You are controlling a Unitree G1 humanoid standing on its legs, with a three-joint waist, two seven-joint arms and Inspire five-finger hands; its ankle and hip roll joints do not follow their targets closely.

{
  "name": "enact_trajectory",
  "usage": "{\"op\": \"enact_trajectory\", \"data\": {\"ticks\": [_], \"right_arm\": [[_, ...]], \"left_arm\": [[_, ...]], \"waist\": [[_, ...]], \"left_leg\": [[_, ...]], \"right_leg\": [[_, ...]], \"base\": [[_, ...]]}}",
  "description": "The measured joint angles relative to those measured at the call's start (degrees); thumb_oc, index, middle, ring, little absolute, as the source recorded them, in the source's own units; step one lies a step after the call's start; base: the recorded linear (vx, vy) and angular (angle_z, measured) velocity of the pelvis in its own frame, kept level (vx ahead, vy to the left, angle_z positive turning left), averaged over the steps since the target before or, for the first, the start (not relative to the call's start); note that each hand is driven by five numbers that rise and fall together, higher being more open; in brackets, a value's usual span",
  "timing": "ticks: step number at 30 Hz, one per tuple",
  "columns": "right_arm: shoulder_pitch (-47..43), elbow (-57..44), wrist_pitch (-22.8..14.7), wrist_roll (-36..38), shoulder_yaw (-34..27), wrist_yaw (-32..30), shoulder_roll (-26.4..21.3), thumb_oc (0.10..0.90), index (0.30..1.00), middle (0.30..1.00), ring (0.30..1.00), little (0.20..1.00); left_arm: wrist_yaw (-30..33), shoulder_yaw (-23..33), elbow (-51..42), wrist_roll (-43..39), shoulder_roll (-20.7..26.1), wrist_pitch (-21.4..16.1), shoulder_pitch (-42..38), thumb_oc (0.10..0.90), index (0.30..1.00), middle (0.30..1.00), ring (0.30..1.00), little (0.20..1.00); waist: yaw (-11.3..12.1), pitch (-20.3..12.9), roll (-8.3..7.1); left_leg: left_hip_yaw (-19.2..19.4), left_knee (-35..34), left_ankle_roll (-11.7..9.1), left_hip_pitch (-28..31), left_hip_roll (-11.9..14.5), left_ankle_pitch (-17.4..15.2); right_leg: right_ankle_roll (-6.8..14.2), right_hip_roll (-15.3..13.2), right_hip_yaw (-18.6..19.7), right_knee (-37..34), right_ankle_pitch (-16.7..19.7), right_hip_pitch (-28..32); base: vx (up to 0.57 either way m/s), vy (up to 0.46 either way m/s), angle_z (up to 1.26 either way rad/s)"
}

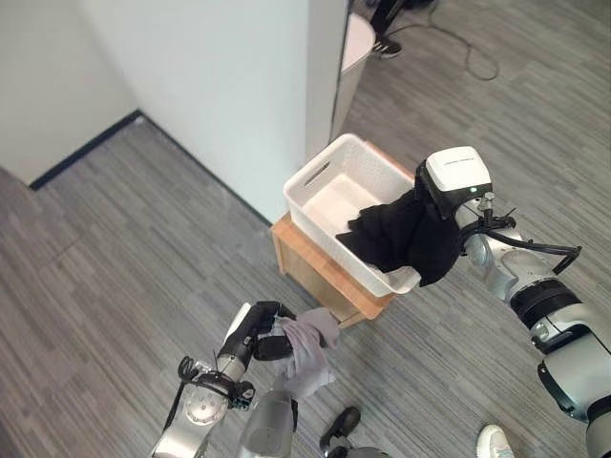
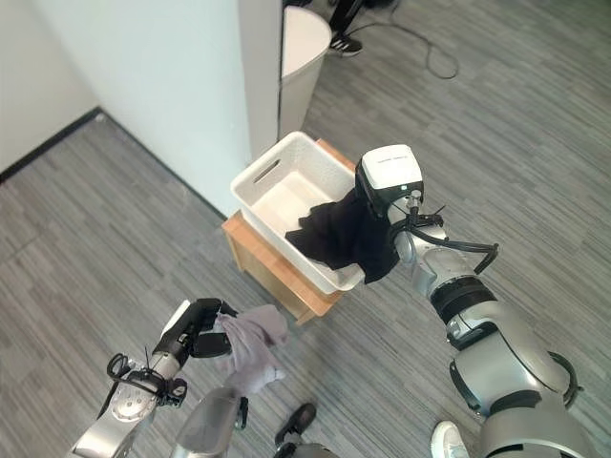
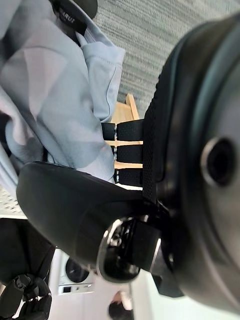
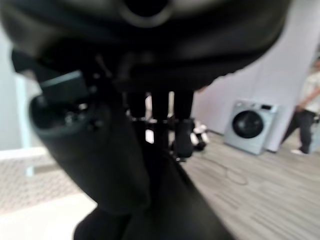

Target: Pick up bed clothes into laundry basket.

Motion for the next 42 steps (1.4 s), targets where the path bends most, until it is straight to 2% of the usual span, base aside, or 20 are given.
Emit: {"op": "enact_trajectory", "data": {"ticks": [3,6,7,10,11,16,21,24,26,27,29,32,35,36,39,42], "right_arm": [[-3.3,2.0,0.0,0.9,-0.1,-0.2,0.0,0.400,0.300,0.300,0.300,0.300],[-5.4,2.0,0.2,1.1,-0.1,-1.3,0.0,0.400,0.300,0.300,0.300,0.300],[-6.6,2.1,0.3,1.2,-0.2,-1.6,0.0,0.400,0.300,0.300,0.300,0.300],[-9.5,2.3,1.3,2.1,-0.3,-2.5,-0.1,0.400,0.300,0.300,0.300,0.300],[-10.9,2.4,1.4,2.8,-0.3,-2.5,-0.1,0.800,0.900,0.900,0.900,0.900],[-12.8,4.3,1.4,5.5,-0.3,-2.9,1.7,0.800,0.900,0.900,0.900,0.900],[-11.0,2.9,1.5,5.6,-2.0,-2.9,1.9,0.800,0.900,0.900,0.900,0.900],[-4.3,-7.8,1.7,5.9,-9.1,-2.9,1.5,0.800,0.900,0.900,0.900,0.900],[4.9,-19.1,0.9,6.0,-16.3,-3.2,1.2,0.800,0.900,0.900,0.900,0.900],[8.7,-22.0,0.6,6.0,-17.6,-4.6,1.2,0.800,0.900,0.900,0.900,0.900],[18.3,-28.5,0.0,6.4,-24.4,-5.4,1.3,0.800,0.900,0.900,0.900,0.900],[25.7,-28.4,-1.2,6.8,-29.9,-5.6,1.3,0.800,0.900,0.900,0.900,0.900],[32.6,-24.6,-1.2,7.2,-34.3,-5.5,1.0,0.800,0.900,0.900,0.900,0.900],[35.4,-21.5,0.0,7.4,-35.3,-5.4,0.8,0.800,0.900,0.900,0.900,0.900],[36.6,-12.5,1.2,8.0,-37.1,-4.7,0.3,0.800,0.900,0.900,0.900,0.900],[38.8,-8.0,1.6,9.3,-39.3,-4.6,0.3,0.800,0.900,0.900,0.900,0.900]], "left_arm": [[0.7,0.1,0.5,0.0,0.1,0.0,-2.7,0.400,0.300,0.300,0.300,0.300],[1.5,0.4,1.6,0.0,0.2,-0.1,-2.8,0.400,0.300,0.300,0.300,0.300],[1.7,0.5,1.9,0.1,0.6,0.0,-2.6,0.400,0.300,0.300,0.300,0.300],[2.5,0.5,2.8,0.2,1.3,0.0,-3.8,0.400,0.300,0.300,0.300,0.300],[2.6,0.5,3.8,0.2,1.3,0.0,-4.8,0.400,0.300,0.300,0.300,0.300],[3.9,0.5,4.1,0.6,1.2,0.0,-6.4,0.400,0.300,0.300,0.300,0.300],[6.0,2.8,4.9,5.4,1.0,0.1,-7.0,0.400,0.300,0.300,0.300,0.300],[7.6,6.3,5.6,6.9,0.8,1.1,-6.7,0.400,0.300,0.300,0.300,0.300],[8.8,9.8,5.4,8.6,0.7,1.5,-6.6,0.400,0.300,0.300,0.300,0.300],[10.1,11.1,5.3,9.0,0.5,1.5,-6.3,0.400,0.300,0.300,0.300,0.300],[12.1,14.3,3.0,11.1,0.4,2.0,-5.9,0.400,0.300,0.300,0.300,0.300],[13.1,16.4,0.3,13.4,0.8,2.3,-5.9,0.400,0.300,0.300,0.300,0.300],[14.0,19.0,-3.4,16.9,2.4,2.7,-6.4,0.400,0.300,0.300,0.300,0.300],[14.7,20.7,-5.3,18.7,3.6,2.6,-6.8,0.400,0.300,0.300,0.300,0.300],[15.7,22.6,-6.3,20.5,4.1,2.6,-10.4,0.400,0.300,0.300,0.300,0.300],[16.3,22.6,-8.6,20.5,3.7,2.7,-14.1,0.400,0.300,0.300,0.300,0.300]], "waist": [[1.5,1.9,-0.55],[2.0,2.3,-1.16],[2.8,2.5,-1.65],[3.1,3.5,-2.06],[3.3,3.7,-2.03],[3.4,3.8,-1.99],[2.8,3.9,-1.91],[2.4,3.9,-1.90],[1.7,3.8,-1.89],[1.3,3.8,-1.89],[-0.5,3.7,-1.80],[-1.4,3.4,-1.61],[-3.3,2.6,-1.41],[-3.9,1.8,-1.26],[-5.7,0.6,0.09],[-7.2,-0.8,1.19]], "left_leg": [[-1.7,0.0,-0.4,-1.6,0.1,0.1],[-2.4,0.0,-0.4,-2.6,-0.1,0.2],[-2.3,0.0,-0.3,-2.8,-0.2,0.2],[-2.8,0.0,-0.5,-3.0,-0.2,0.9],[-3.1,0.0,-0.6,-3.2,-0.2,1.0],[-3.9,0.0,-0.9,-3.6,-0.3,0.8],[-3.7,0.0,-0.7,-3.6,-0.9,0.6],[-2.6,0.0,-0.2,-3.1,-1.2,0.2],[-2.1,0.0,0.3,-1.9,-1.7,-0.1],[-2.2,0.0,0.3,-0.8,-2.2,-0.1],[-1.7,0.0,0.8,1.2,-2.9,-1.5],[-0.5,0.0,1.8,2.9,-3.3,-2.2],[0.1,0.0,2.4,4.1,-3.8,-2.8],[0.8,0.0,2.4,4.8,-4.0,-2.7],[1.4,0.0,2.8,6.6,-4.3,-2.5],[2.5,0.0,3.1,8.2,-4.0,-2.7]], "right_leg": [[-0.4,0.7,-0.9,0.0,-0.5,-0.8],[-0.4,0.8,-1.6,0.0,-0.6,-1.4],[-0.4,0.7,-1.6,0.0,-0.7,-1.6],[-0.2,0.8,-1.9,0.0,-0.8,-1.7],[-0.1,0.9,-2.1,0.0,-0.9,-1.7],[-0.1,1.0,-3.0,0.0,-0.9,-1.8],[-0.1,0.4,-2.7,0.0,-0.9,-1.7],[-0.1,-0.2,-1.9,0.0,-0.9,-1.5],[-0.1,-0.8,-1.6,0.1,-0.8,-0.4],[-0.1,-1.2,-1.6,0.1,-0.9,0.6],[0.4,-2.1,-1.3,0.1,-1.3,2.5],[0.5,-2.7,0.1,0.1,-1.2,3.9],[0.6,-3.6,0.5,0.1,-1.3,4.8],[0.8,-3.9,1.1,0.2,-1.3,5.1],[1.4,-4.5,1.7,0.2,-1.3,6.6],[1.5,-4.5,3.1,0.1,-1.3,7.7]], "base": [[0.00,-0.017,0.27],[0.00,-0.004,0.13],[0.00,0.000,0.00],[-0.01,-0.001,0.07],[-0.01,0.007,0.14],[0.00,0.015,0.09],[0.01,0.013,0.00],[0.01,0.058,-0.11],[0.08,0.002,-0.04],[0.10,-0.011,0.06],[0.11,-0.017,-0.01],[0.08,-0.033,-0.14],[0.05,-0.024,-0.10],[0.06,-0.011,-0.22],[0.02,-0.009,-0.12],[0.02,-0.007,-0.16]]}}
